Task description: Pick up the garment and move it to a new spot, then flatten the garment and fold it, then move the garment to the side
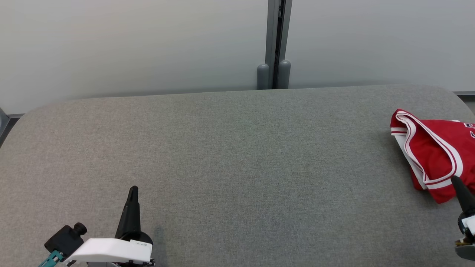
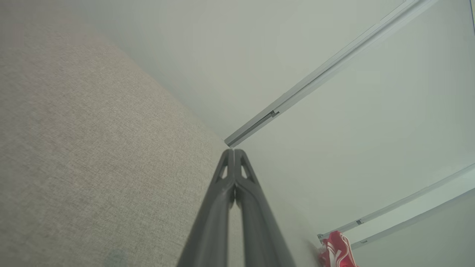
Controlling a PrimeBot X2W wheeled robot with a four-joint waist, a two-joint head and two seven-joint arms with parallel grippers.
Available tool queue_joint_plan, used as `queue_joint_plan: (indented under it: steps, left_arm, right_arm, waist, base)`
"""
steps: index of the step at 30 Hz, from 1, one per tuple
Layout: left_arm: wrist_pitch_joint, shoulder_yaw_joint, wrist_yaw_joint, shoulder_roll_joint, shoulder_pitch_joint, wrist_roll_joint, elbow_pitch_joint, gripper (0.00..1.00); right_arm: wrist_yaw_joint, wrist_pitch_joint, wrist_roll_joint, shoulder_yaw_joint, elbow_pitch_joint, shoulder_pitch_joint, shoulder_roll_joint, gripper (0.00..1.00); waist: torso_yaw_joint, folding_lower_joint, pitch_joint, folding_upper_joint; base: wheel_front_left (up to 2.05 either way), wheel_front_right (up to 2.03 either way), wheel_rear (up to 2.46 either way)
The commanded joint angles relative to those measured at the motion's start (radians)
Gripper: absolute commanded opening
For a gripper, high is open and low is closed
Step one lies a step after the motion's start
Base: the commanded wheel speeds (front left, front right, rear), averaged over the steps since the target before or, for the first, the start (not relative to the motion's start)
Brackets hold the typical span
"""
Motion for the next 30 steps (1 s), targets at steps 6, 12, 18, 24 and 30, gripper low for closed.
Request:
queue_joint_plan:
  steps: [6, 12, 18, 24, 30]
  left_arm:
    - [-0.006, -0.001, -0.017, -0.006, -0.043, -0.069, -0.005, 0.00]
    - [-0.007, -0.004, -0.027, -0.015, -0.055, -0.126, -0.003, 0.00]
    - [-0.008, -0.007, -0.035, -0.024, -0.061, -0.179, 0.000, 0.00]
    - [-0.009, -0.010, -0.044, -0.032, -0.073, -0.229, 0.003, 0.00]
    - [-0.010, -0.013, -0.050, -0.037, -0.076, -0.268, 0.006, 0.00]
  right_arm:
    - [0.002, 0.036, 0.078, -0.031, 0.022, -0.043, -0.025, 0.00]
    - [0.002, 0.065, 0.140, -0.053, 0.051, -0.064, -0.033, 0.00]
    - [0.002, 0.092, 0.200, -0.073, 0.077, -0.083, -0.041, 0.00]
    - [0.002, 0.118, 0.256, -0.095, 0.102, -0.101, -0.049, 0.00]
    - [0.002, 0.139, 0.302, -0.109, 0.122, -0.116, -0.054, 0.00]
  waist:
    - [0.000, 0.0000, 0.000, 0.0000]
    - [0.000, 0.0000, 0.001, 0.0000]
    - [-0.001, 0.0000, 0.001, 0.0000]
    - [-0.001, 0.0000, 0.001, 0.0000]
    - [-0.001, 0.0000, 0.001, 0.0000]
  base:
    - [0.00, 0.00, 0.00]
    - [0.00, 0.00, 0.00]
    - [0.00, 0.00, 0.00]
    - [0.00, 0.00, 0.00]
    - [0.00, 0.00, 0.00]
